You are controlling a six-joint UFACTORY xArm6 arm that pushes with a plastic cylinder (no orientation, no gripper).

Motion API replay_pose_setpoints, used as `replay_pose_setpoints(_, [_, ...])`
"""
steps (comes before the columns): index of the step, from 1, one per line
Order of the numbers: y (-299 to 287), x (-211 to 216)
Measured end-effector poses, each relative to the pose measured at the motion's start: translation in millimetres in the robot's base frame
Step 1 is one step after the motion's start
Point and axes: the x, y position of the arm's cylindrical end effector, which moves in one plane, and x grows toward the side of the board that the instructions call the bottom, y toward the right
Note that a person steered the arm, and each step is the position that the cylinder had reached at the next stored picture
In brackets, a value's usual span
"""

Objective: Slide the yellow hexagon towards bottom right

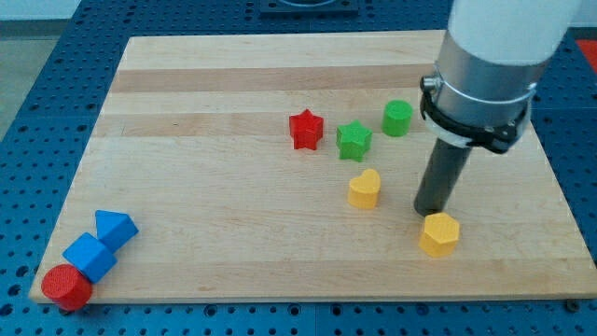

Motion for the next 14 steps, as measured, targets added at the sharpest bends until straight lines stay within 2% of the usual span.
replay_pose_setpoints(1, [-55.3, 17.0])
replay_pose_setpoints(2, [-76.9, 51.8])
replay_pose_setpoints(3, [-73.9, 75.5])
replay_pose_setpoints(4, [-32.8, 73.8])
replay_pose_setpoints(5, [-16.7, 73.7])
replay_pose_setpoints(6, [-16.7, 73.7])
replay_pose_setpoints(8, [-58.8, 64.9])
replay_pose_setpoints(9, [-36.2, 35.5])
replay_pose_setpoints(13, [6.6, 34.6])
replay_pose_setpoints(14, [38.8, 34.6])
